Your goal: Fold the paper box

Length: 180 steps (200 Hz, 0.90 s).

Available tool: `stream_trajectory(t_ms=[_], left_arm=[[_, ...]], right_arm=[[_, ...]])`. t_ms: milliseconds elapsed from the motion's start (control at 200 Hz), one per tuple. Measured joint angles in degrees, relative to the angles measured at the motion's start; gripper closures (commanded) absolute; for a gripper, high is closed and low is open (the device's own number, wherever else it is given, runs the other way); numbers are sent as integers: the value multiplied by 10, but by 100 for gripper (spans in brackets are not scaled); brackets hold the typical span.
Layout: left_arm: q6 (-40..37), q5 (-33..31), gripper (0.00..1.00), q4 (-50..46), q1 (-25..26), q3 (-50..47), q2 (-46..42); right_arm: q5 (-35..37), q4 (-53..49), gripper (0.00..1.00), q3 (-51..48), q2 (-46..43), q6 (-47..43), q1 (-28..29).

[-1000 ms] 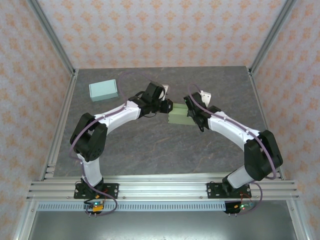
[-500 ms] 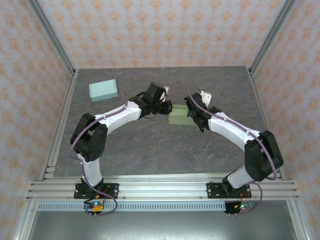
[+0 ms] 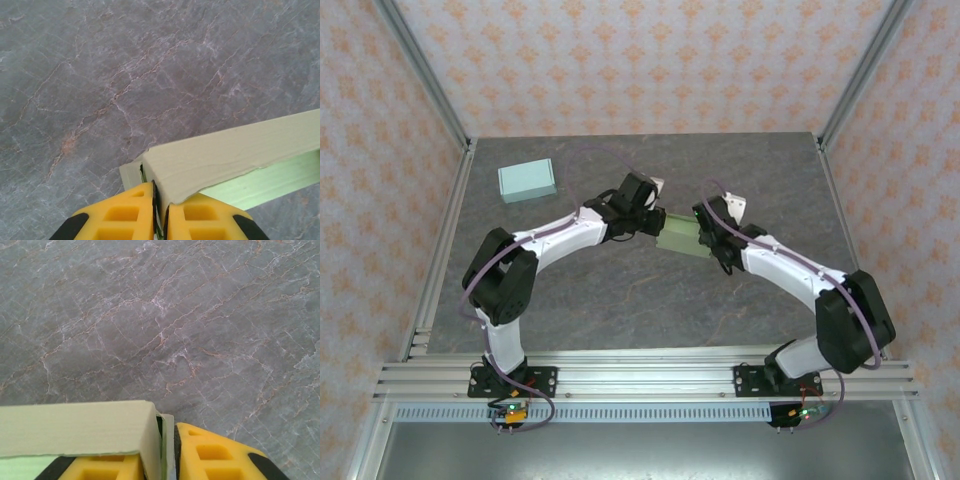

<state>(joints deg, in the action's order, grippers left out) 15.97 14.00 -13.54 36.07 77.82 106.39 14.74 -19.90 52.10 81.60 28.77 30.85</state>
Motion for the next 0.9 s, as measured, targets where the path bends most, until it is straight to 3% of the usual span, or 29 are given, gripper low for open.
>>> stream_trajectory(t_ms=[195,380,445,551,596,716,901], left_arm=[[0,-30,87,14,7,-11,0],[0,-47,87,16,11,-11,0],[0,-54,87,16,11,-11,0],[0,-62,87,16,13,-11,0],[0,-67,87,16,13,-12,0],[0,-74,87,23,14,-15,0],[0,-77,87,24,14,-16,0]], right_arm=[[-17,-2,57,-8,-54,23,0],[-33,-13,51,-8,-102,58,0],[-38,-22,39,-8,-112,67,0],[-37,-53,6,-5,-124,113,0],[-39,-81,0,4,-125,160,-2],[-87,-129,1,31,-120,303,-28],[-202,-72,0,5,-78,538,-44]])
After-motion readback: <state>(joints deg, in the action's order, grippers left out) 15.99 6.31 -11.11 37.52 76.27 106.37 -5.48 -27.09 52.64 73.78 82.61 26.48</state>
